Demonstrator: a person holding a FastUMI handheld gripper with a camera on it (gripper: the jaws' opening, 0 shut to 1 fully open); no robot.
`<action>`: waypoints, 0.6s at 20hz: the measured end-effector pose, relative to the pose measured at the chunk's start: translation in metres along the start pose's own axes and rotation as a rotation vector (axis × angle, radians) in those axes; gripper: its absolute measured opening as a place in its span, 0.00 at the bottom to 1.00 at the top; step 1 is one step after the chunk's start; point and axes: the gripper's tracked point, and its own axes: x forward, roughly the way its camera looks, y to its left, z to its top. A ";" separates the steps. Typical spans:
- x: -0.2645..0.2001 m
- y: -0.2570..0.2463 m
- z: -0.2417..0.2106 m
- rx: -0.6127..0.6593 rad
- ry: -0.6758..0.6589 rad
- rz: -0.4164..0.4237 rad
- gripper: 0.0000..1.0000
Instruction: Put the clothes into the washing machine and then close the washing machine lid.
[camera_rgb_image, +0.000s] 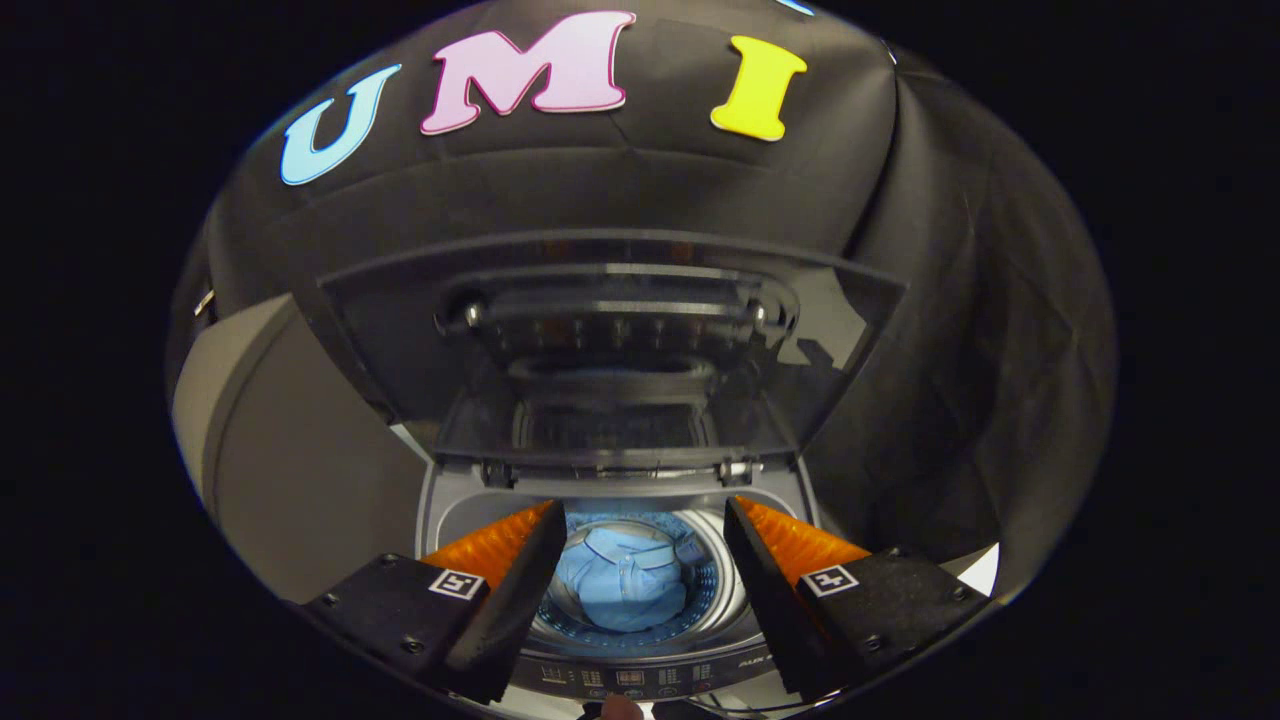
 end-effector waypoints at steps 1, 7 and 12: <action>-0.003 0.000 0.013 -0.002 -0.019 0.000 0.99; -0.019 -0.004 0.102 0.021 -0.138 0.001 0.98; -0.014 -0.009 0.151 0.040 -0.178 -0.002 0.98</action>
